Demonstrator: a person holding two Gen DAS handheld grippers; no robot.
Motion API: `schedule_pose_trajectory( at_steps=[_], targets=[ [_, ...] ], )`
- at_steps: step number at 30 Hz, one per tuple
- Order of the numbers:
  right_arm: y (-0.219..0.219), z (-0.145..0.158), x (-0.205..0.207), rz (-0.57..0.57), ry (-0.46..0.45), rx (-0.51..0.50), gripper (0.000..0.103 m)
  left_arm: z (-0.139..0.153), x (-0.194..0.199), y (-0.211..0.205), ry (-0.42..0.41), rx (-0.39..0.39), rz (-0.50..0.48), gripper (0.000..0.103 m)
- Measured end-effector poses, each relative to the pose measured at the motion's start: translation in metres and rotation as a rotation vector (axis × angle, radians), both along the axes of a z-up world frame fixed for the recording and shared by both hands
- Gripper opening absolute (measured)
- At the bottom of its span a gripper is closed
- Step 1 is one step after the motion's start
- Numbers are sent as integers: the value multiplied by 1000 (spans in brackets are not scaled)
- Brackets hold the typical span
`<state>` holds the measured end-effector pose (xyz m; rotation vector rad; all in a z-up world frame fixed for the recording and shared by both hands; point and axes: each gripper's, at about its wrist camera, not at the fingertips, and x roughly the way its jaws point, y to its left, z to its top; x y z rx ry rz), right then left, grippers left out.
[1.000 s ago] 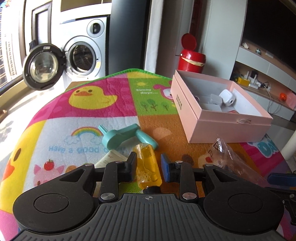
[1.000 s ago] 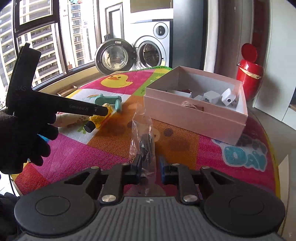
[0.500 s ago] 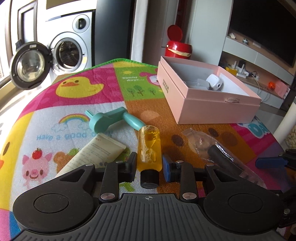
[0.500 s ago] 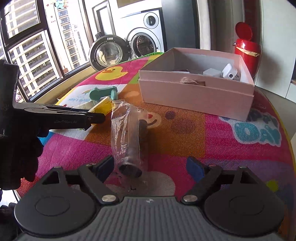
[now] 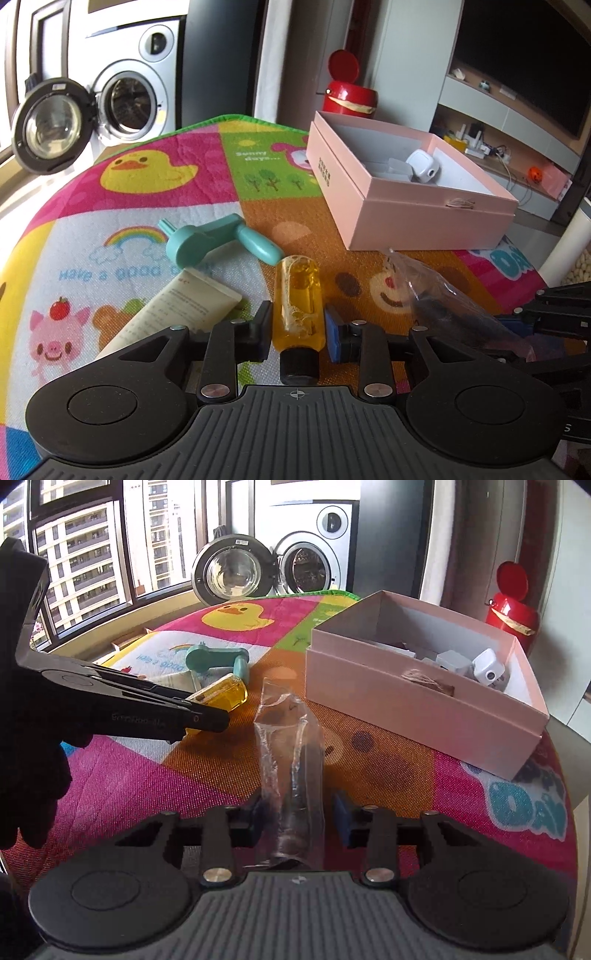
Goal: Organize rigid objects
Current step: 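Grasp the yellow liquid bottle with the left tool while the right tool holds the bag, then carry the bag and yellow bottle over the pink box and release both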
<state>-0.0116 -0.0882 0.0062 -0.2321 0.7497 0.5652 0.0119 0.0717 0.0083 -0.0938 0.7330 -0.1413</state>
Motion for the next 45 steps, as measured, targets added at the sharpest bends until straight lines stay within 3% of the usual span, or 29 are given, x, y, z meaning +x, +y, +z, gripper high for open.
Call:
schedule_pose_trajectory(
  at_steps=[7, 10, 14, 15, 19, 23, 26, 27, 28, 34, 39, 43, 45],
  targets=[
    [-20, 20, -18, 47, -1, -4, 20, 1, -33, -15, -41, 78, -139, 32],
    [-43, 40, -27, 11, -43, 11, 20, 15, -46, -19, -68, 57, -189, 32],
    [-70, 87, -28, -54, -170, 75, 20, 60, -41, -31, -194, 56, -233, 32],
    [-75, 100, -25, -70, -205, 96, 20, 75, -36, -34, -243, 59, -238, 23],
    [-91, 148, -1, -144, -340, 153, 20, 134, -2, -46, -388, 45, -260, 23],
    [-97, 167, 32, -201, -364, 177, 20, 163, 44, -52, -418, -11, -245, 22],
    [-97, 164, 51, -212, -352, 165, 20, 169, 84, -53, -377, -123, -245, 22],
    [-95, 160, 57, -216, -346, 151, 20, 168, 99, -55, -358, -149, -245, 18],
    [-94, 156, 63, -220, -341, 140, 20, 166, 112, -59, -349, -155, -247, 13],
    [-92, 118, 93, -227, -261, 113, 20, 144, 171, -76, -294, -135, -255, 13],
    [-94, 91, 119, -231, -158, 144, 20, 123, 176, -65, -270, -187, -256, 15],
    [-89, 72, 135, -240, -93, 138, 22, 106, 158, -48, -251, -149, -207, 15],
    [-87, 67, 135, -262, -88, 139, 30, 95, 143, -33, -214, -125, -197, 17]
  ],
)
